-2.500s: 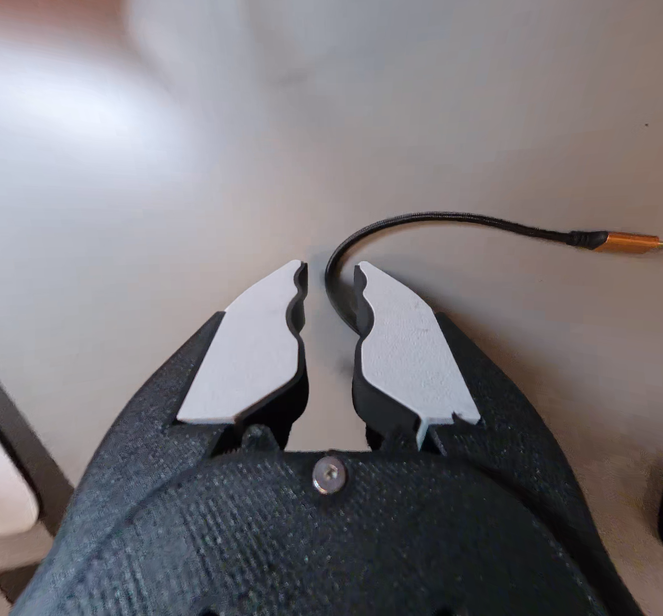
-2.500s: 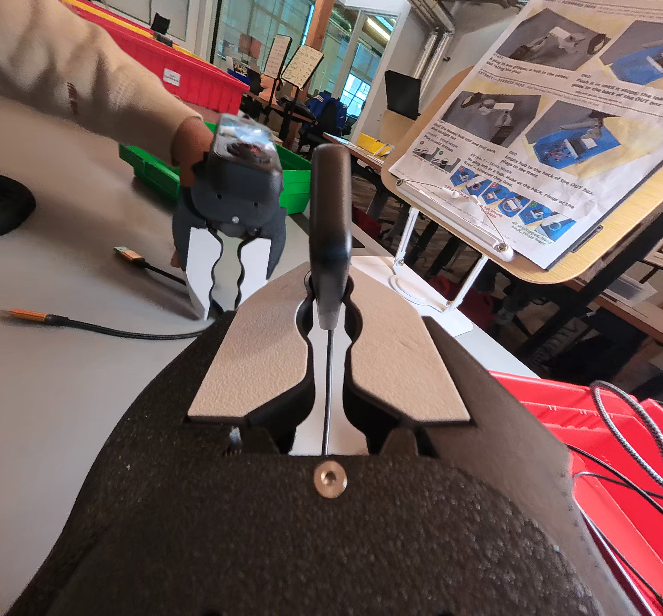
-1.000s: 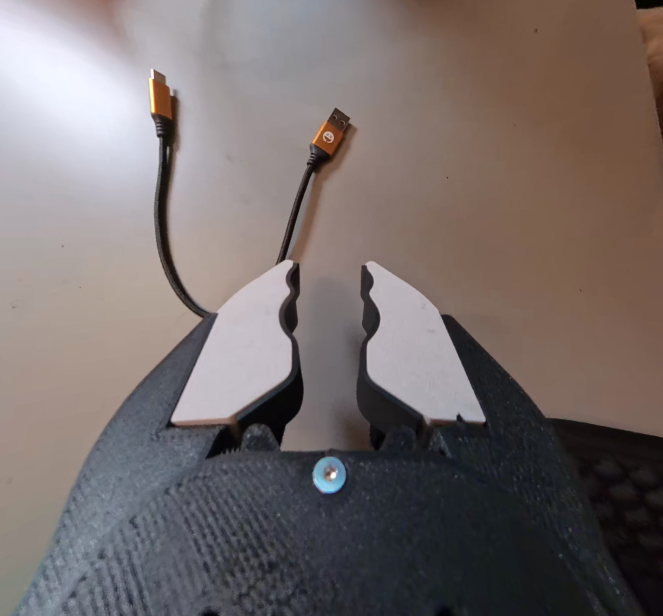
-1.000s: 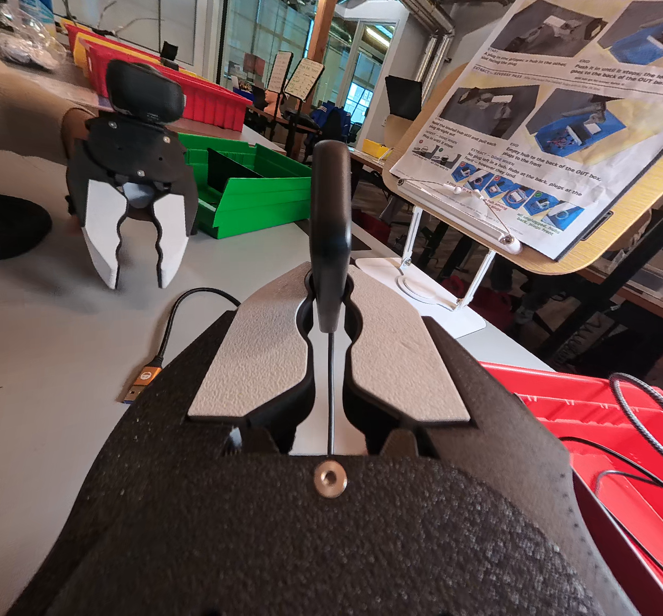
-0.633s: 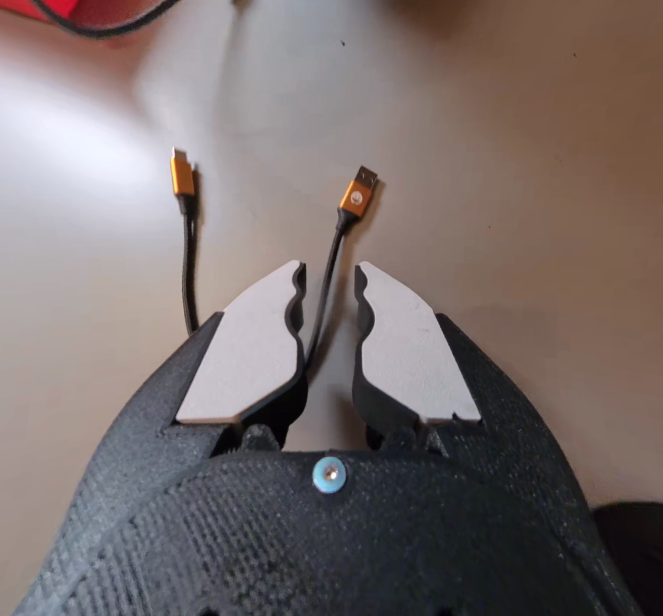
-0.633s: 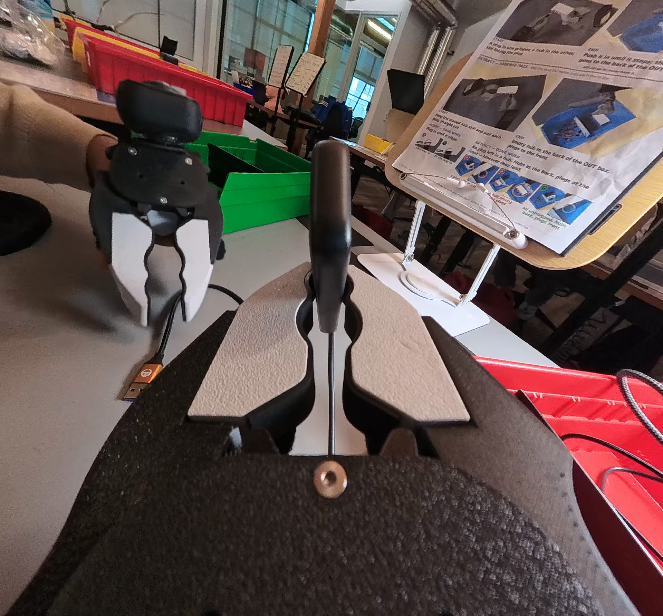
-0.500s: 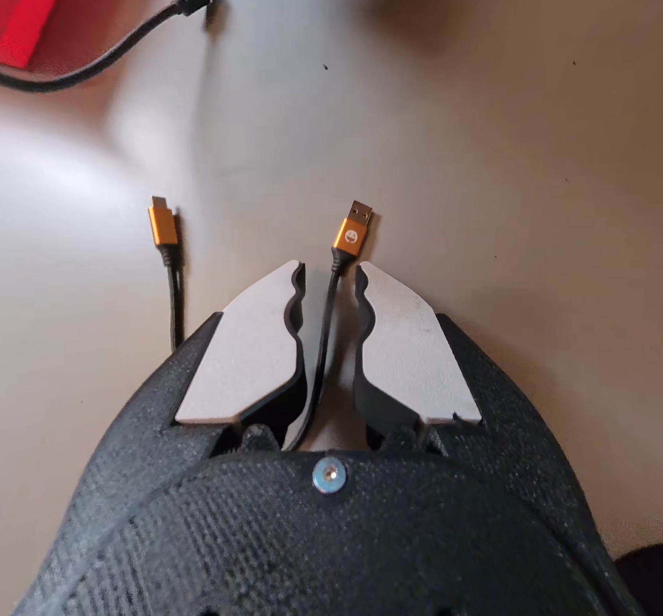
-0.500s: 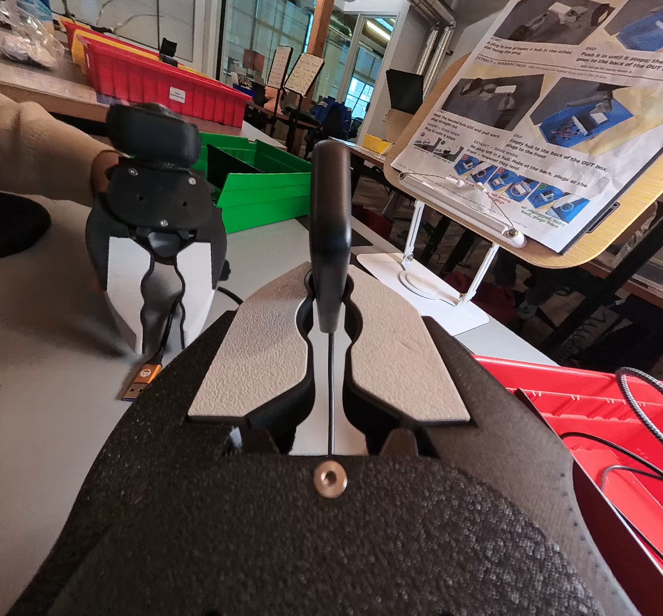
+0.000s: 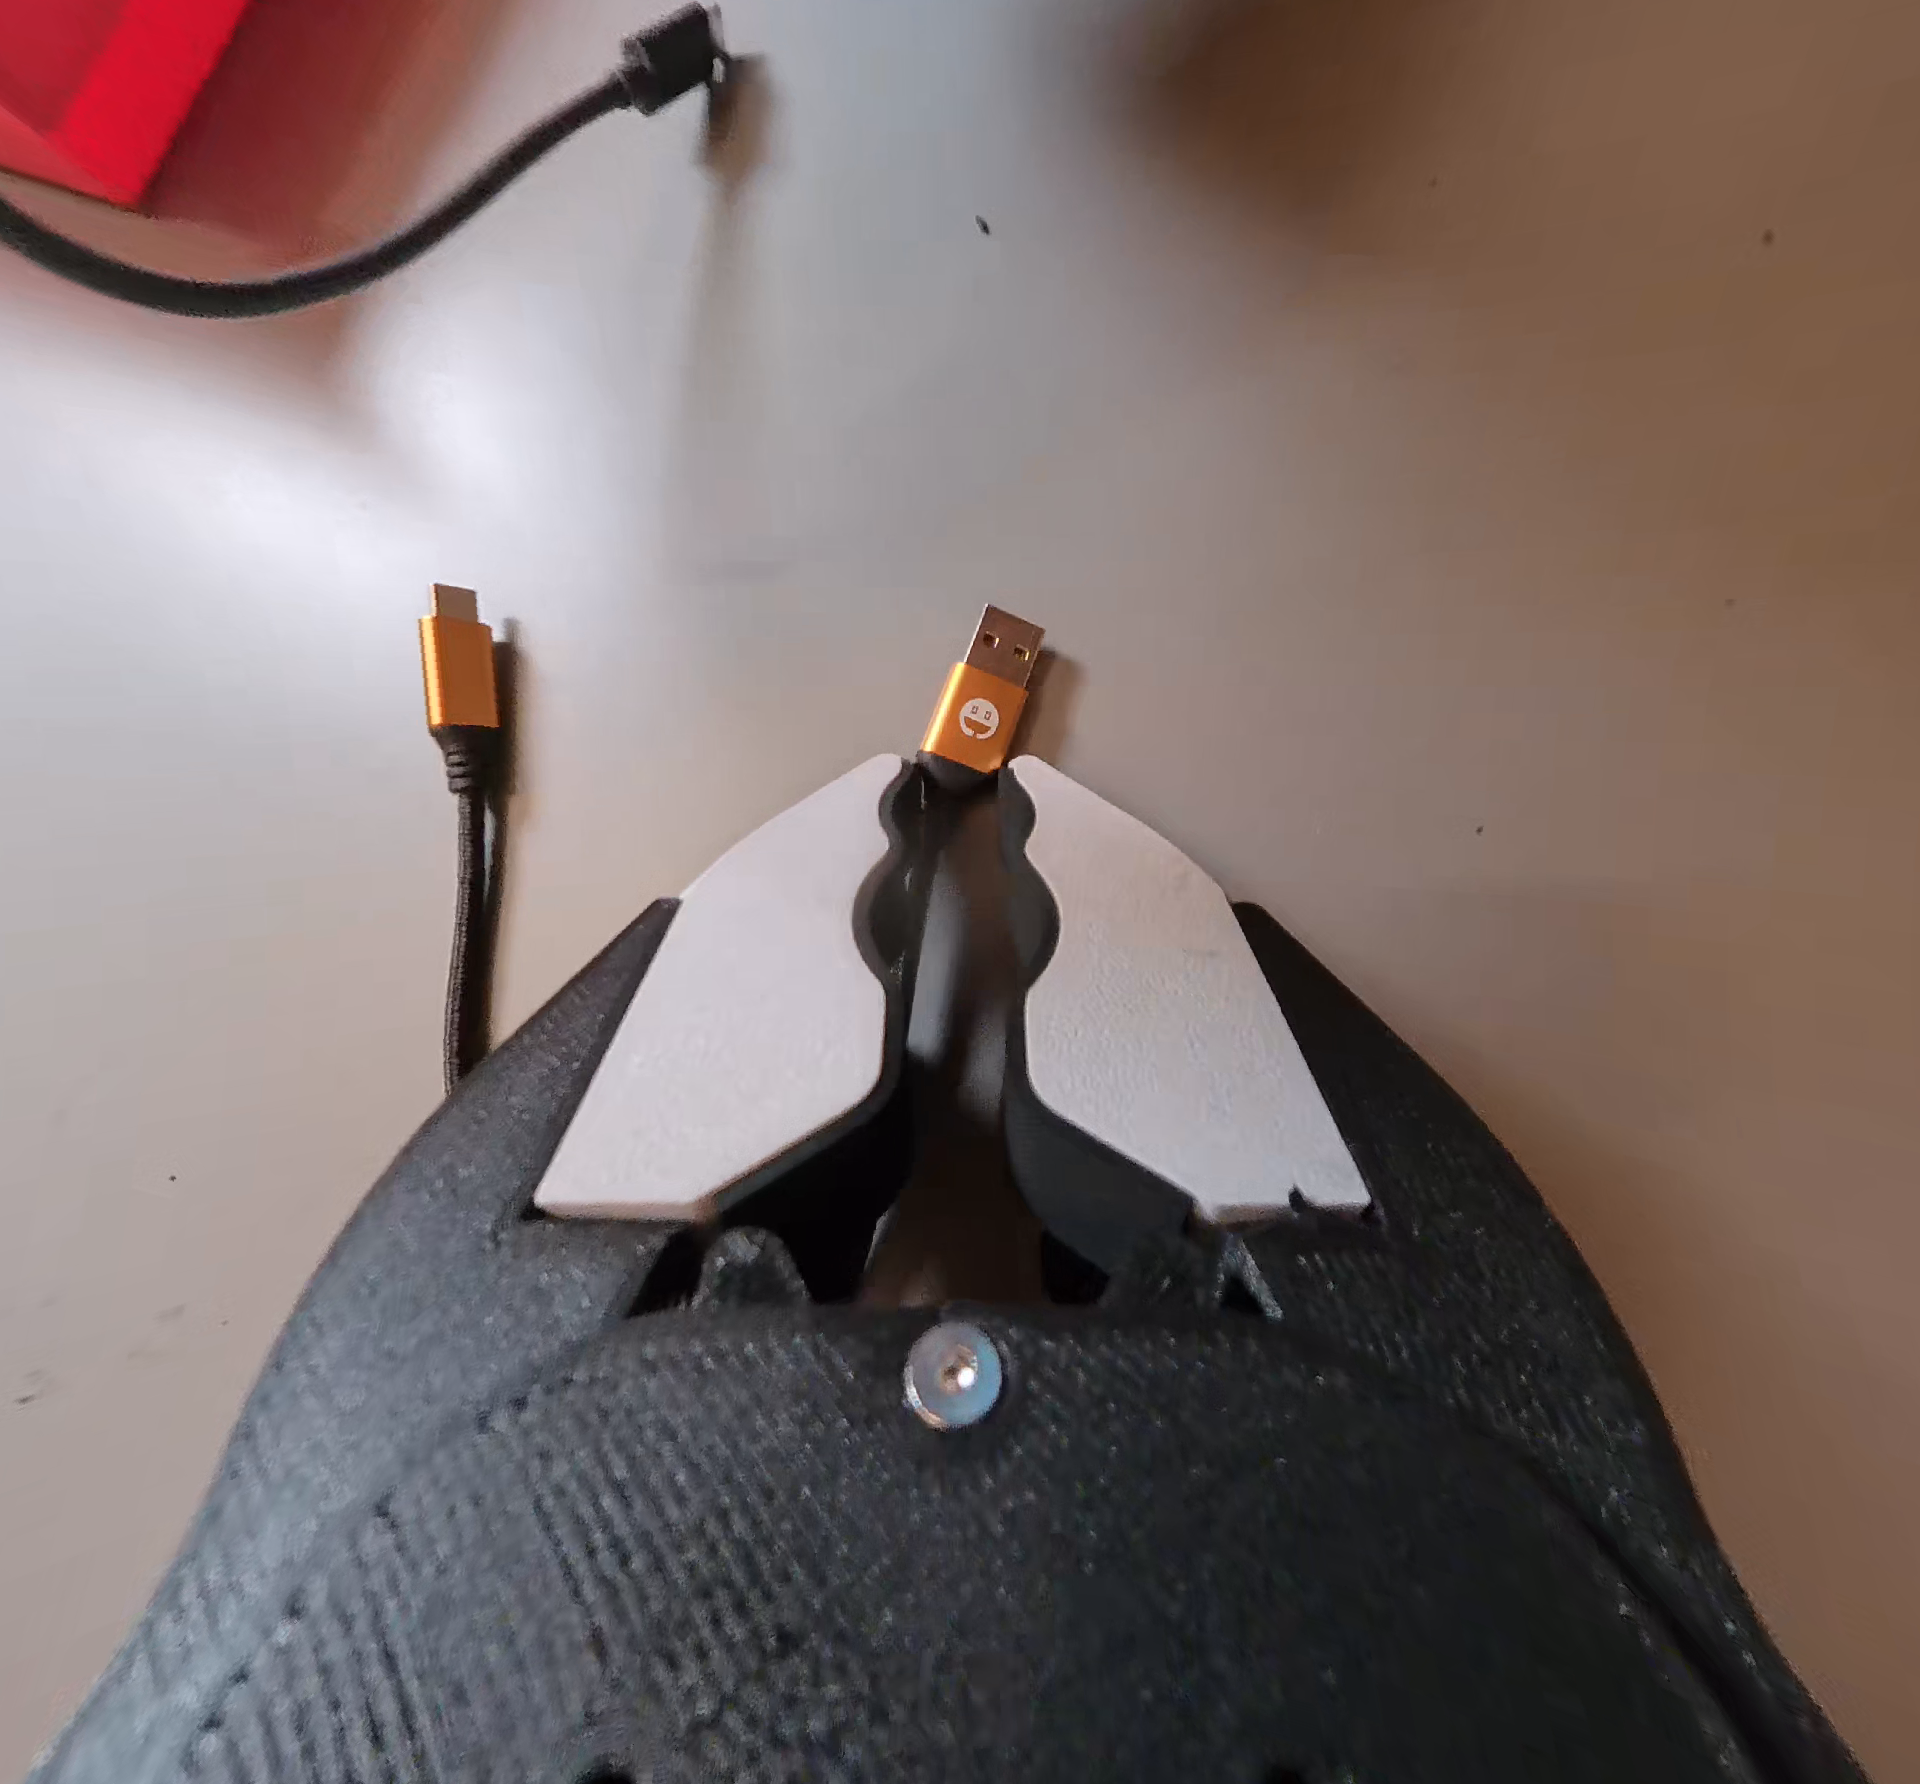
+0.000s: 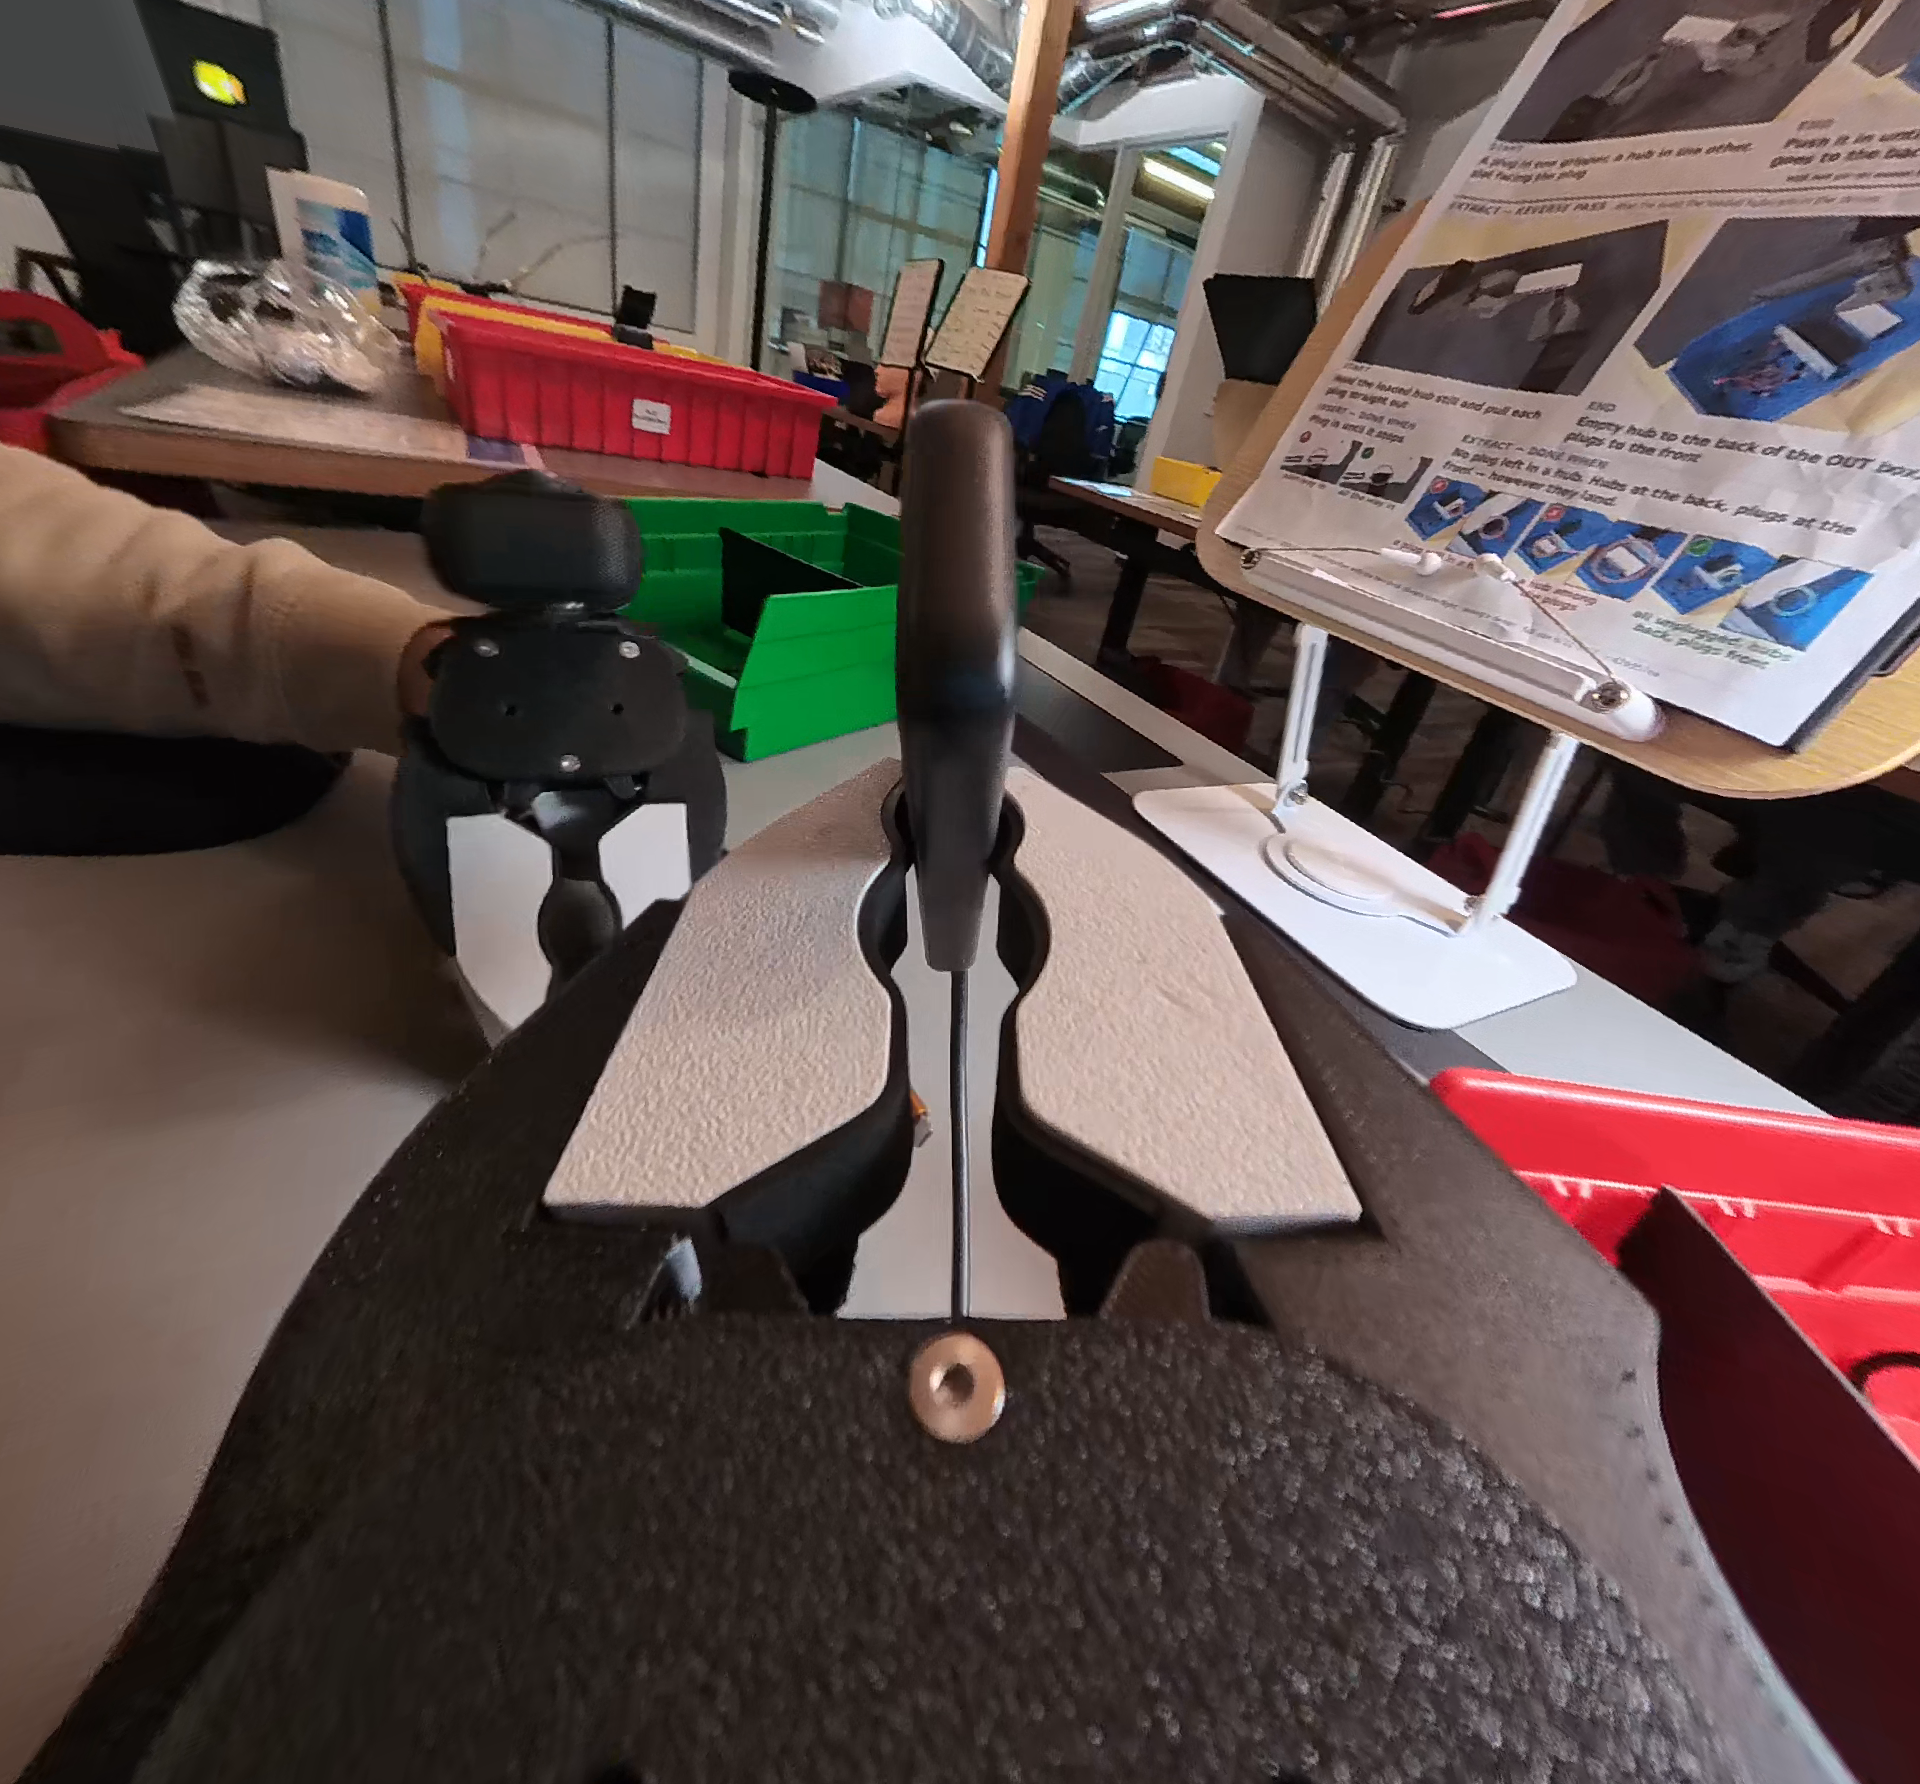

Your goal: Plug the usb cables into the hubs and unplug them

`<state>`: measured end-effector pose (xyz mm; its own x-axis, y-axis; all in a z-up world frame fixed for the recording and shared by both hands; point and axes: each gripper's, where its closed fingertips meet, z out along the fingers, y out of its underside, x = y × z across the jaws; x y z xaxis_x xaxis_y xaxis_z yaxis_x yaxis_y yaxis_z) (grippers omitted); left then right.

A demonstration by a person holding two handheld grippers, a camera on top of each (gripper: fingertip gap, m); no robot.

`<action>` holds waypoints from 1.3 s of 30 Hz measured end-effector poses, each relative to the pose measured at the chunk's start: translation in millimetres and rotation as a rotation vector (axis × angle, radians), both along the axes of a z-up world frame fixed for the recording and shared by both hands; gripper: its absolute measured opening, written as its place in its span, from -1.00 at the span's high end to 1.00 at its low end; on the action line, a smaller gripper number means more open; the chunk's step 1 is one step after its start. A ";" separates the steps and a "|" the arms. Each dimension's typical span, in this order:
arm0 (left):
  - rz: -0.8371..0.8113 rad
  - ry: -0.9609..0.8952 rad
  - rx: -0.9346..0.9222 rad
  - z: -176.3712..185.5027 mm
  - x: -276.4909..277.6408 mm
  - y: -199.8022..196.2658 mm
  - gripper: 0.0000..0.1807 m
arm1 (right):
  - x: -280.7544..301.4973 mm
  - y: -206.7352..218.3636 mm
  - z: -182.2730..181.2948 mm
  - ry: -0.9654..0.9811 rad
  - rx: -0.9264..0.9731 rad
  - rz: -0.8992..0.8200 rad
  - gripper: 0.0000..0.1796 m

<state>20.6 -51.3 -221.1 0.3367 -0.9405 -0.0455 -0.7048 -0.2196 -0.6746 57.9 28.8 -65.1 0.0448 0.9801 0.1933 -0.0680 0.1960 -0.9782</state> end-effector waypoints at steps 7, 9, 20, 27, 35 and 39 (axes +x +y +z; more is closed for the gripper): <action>0.087 -0.513 -0.178 78.1 -7.2 0.3 0.85 | 1.6 -10.8 -0.6 0.009 0.000 0.095 0.86; -0.023 -0.755 -0.218 115.0 -8.8 -13.1 0.85 | 0.2 -14.8 -3.3 0.000 0.004 0.120 0.87; -0.140 -1.086 -0.297 158.6 -24.0 -24.9 0.85 | -5.1 -43.3 -6.5 -0.012 0.051 0.236 0.87; 0.039 -0.925 -0.318 142.3 -5.7 -11.4 0.85 | -2.9 -56.1 -2.4 0.009 0.080 0.296 0.87; 0.152 -0.827 -0.250 136.0 -1.5 -2.5 0.85 | -2.7 -59.2 -1.6 0.008 0.106 0.299 0.87; 0.233 -0.745 -0.082 136.0 -13.2 10.3 0.85 | -5.0 -53.7 -6.3 -0.010 0.095 0.273 0.87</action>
